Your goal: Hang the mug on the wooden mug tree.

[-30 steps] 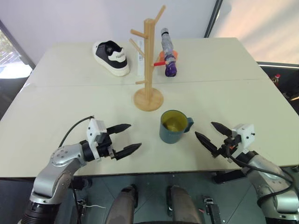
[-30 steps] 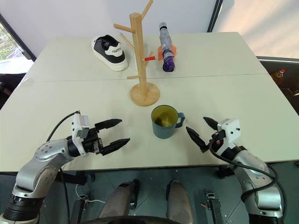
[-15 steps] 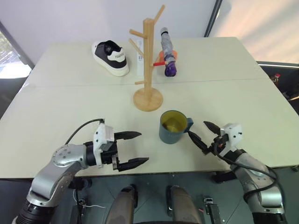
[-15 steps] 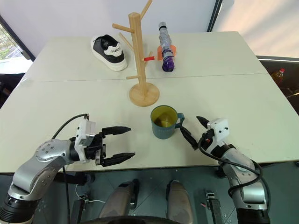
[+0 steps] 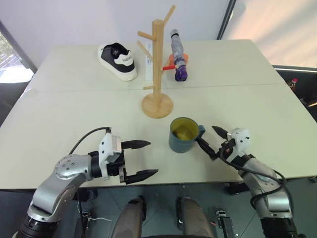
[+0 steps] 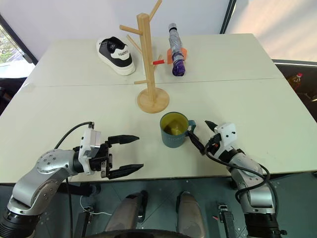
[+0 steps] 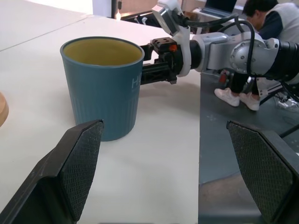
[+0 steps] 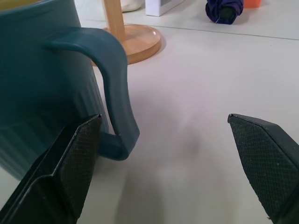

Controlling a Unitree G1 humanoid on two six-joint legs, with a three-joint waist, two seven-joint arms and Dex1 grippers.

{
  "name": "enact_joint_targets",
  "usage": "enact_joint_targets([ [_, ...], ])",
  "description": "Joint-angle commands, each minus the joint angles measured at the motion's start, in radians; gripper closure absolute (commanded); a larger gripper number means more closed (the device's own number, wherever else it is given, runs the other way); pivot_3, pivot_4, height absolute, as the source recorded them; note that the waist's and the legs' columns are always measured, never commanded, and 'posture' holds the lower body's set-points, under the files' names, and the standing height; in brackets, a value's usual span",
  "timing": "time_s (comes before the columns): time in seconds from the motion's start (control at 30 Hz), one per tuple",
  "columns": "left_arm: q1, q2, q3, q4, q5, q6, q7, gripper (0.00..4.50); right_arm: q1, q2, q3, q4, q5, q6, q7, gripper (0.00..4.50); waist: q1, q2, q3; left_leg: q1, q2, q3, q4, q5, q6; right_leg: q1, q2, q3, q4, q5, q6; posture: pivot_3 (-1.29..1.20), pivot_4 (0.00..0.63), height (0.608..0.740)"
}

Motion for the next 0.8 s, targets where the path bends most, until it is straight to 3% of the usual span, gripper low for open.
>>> enact_joint_targets([
  [0.03,0.000,0.004,0.000,-0.039,0.000,-0.017,0.008,0.00,-0.019,0.008,0.007,0.001,0.004,-0.031,0.016,1.43,0.000,0.000,0.000,0.000,0.000,0.000,0.000,0.000,0.000,0.000,0.000,0.000,0.000,0.000,0.000,0.00,0.150,0.740],
  [0.23,0.002,0.006,0.004,-0.037,0.002,-0.019,0.013,0.00,-0.017,0.016,0.010,-0.014,0.026,-0.028,0.037,4.48,0.001,0.000,0.000,0.000,0.000,0.000,0.000,0.000,0.000,0.000,0.001,0.000,0.001,0.000,0.000,0.00,0.150,0.740],
  [0.47,0.003,0.004,0.020,-0.013,0.010,-0.030,0.024,0.00,-0.035,-0.004,0.012,-0.083,0.040,0.001,0.043,4.48,0.000,0.000,0.000,0.000,0.001,0.000,0.000,0.000,0.000,0.000,0.001,0.000,0.002,0.000,0.000,0.00,0.150,0.740],
  [0.67,-0.023,0.000,0.109,0.091,0.023,-0.077,0.061,0.00,-0.165,-0.209,0.092,-0.179,-0.138,-0.044,0.131,4.48,-0.001,0.001,0.000,0.001,0.001,0.001,0.001,0.000,0.000,0.000,0.002,0.000,0.002,0.000,-0.001,0.00,0.150,0.740],
  [0.8,-0.049,0.007,0.149,0.146,0.039,-0.113,0.064,0.00,-0.314,-0.293,0.103,-0.194,-0.156,-0.001,0.162,4.48,0.001,0.000,0.000,0.000,0.001,0.000,0.002,0.000,0.000,0.000,0.002,0.000,0.002,0.001,-0.001,0.00,0.150,0.740],
])
